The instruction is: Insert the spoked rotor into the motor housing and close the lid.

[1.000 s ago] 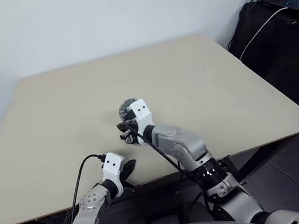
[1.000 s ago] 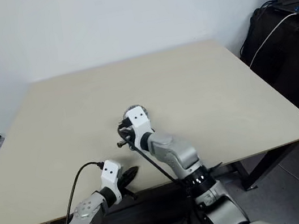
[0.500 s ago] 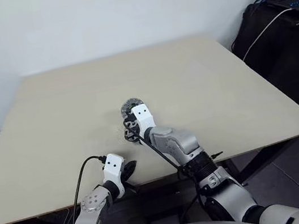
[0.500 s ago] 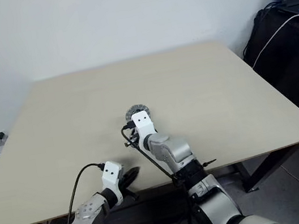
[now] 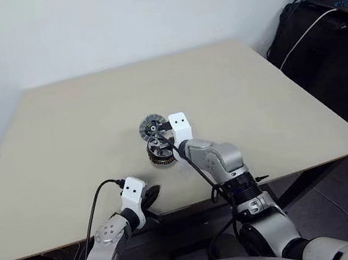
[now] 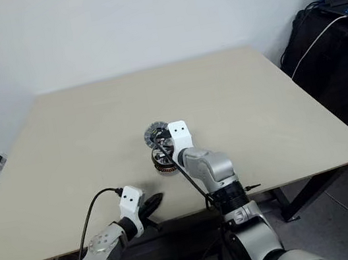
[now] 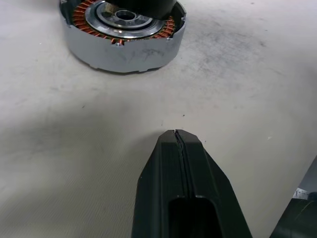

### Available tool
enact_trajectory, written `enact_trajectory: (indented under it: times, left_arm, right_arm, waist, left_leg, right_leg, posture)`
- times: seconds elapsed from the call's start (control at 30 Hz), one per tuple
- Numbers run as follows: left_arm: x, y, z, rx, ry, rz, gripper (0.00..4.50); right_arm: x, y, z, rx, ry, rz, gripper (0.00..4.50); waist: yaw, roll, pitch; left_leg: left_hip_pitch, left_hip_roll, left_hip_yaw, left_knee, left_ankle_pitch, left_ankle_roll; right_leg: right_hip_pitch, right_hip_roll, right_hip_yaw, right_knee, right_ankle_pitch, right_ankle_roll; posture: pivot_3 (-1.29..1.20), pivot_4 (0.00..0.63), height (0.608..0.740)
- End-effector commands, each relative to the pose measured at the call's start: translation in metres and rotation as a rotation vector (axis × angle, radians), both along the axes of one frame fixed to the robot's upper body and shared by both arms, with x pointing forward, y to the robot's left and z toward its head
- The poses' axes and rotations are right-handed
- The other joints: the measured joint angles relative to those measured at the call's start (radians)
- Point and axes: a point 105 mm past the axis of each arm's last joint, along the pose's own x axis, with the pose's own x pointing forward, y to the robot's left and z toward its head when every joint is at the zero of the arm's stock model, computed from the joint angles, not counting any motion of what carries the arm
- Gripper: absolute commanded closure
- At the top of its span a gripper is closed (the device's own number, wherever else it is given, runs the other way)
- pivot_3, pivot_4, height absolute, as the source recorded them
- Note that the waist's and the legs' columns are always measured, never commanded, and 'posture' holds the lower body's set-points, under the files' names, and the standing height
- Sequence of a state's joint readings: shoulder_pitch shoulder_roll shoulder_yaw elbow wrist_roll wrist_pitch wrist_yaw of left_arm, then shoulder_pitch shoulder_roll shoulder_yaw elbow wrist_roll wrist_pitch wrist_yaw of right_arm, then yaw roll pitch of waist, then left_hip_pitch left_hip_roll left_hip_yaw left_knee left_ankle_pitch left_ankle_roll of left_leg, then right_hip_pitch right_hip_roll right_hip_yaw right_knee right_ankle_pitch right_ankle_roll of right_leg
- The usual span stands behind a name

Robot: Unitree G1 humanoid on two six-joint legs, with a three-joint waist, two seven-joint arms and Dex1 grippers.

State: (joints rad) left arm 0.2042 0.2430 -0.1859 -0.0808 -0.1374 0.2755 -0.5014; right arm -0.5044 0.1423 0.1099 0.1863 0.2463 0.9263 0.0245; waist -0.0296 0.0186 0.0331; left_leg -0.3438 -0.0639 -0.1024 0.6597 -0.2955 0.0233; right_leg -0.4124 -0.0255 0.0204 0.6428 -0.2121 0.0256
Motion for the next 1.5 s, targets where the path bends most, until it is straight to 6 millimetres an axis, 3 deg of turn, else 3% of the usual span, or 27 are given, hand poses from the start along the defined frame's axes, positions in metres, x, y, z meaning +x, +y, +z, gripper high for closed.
enact_trajectory:
  times: [0.03,0.23,0.47,0.57,0.73,1.2,1.5]
  left_arm:
    - [0.006,-0.003,0.010,-0.010,-0.044,-0.013,4.50]
    - [0.006,-0.001,0.011,-0.014,-0.049,-0.006,4.50]
    - [0.006,0.000,0.011,-0.010,-0.048,-0.006,4.50]
    - [0.006,0.000,0.011,-0.008,-0.045,-0.008,4.50]
    - [0.006,-0.002,0.009,-0.010,-0.040,-0.017,4.50]
    - [0.005,-0.005,0.008,-0.018,-0.035,-0.013,4.50]
    - [0.002,-0.003,0.007,-0.021,-0.031,0.000,4.50]
  right_arm:
    - [0.003,0.001,0.015,0.034,-0.043,0.003,4.46]
    - [-0.001,-0.002,0.015,0.065,-0.065,0.024,4.46]
    - [-0.005,-0.008,0.027,-0.009,-0.249,0.130,4.46]
    - [-0.010,-0.010,0.027,-0.047,-0.275,0.176,3.87]
    - [-0.020,-0.009,0.026,-0.131,-0.264,0.247,2.29]
    - [-0.013,0.003,0.022,-0.096,-0.054,0.202,2.29]
    - [-0.010,-0.005,0.016,-0.096,0.002,0.157,2.29]
  waist:
    - [0.000,0.000,0.000]
    - [-0.003,0.000,0.000]
    - [-0.006,0.000,0.000]
    - [-0.006,0.000,0.000]
    - [-0.005,-0.001,0.000]
    - [0.004,-0.001,0.000]
    - [0.003,-0.001,0.000]
  left_leg:
    - [0.000,0.000,0.000,0.000,0.000,0.000]
    - [0.000,0.000,0.000,0.000,0.000,0.000]
    - [0.000,0.000,0.000,0.000,0.000,0.000]
    - [0.000,0.000,0.000,0.000,0.000,0.000]
    - [0.000,0.000,0.000,0.000,0.000,0.000]
    - [0.000,0.000,0.000,0.000,0.000,0.000]
    - [0.000,0.000,0.000,0.000,0.000,0.000]
  right_leg:
    - [0.000,0.000,0.000,0.000,0.000,0.000]
    - [0.000,0.000,0.000,0.000,0.000,0.000]
    - [0.000,0.000,0.000,0.000,0.000,0.000]
    - [0.000,0.000,0.000,0.000,0.000,0.000]
    - [0.000,0.000,0.000,0.000,0.000,0.000]
    - [0.000,0.000,-0.001,-0.001,0.000,0.000]
    - [0.000,0.000,-0.001,0.000,0.000,0.000]
  posture:
    - [0.00,0.000,0.740]
    - [0.00,0.000,0.740]
    - [0.00,0.000,0.740]
    - [0.00,0.000,0.740]
    - [0.00,0.000,0.740]
    - [0.00,0.000,0.740]
    - [0.00,0.000,0.740]
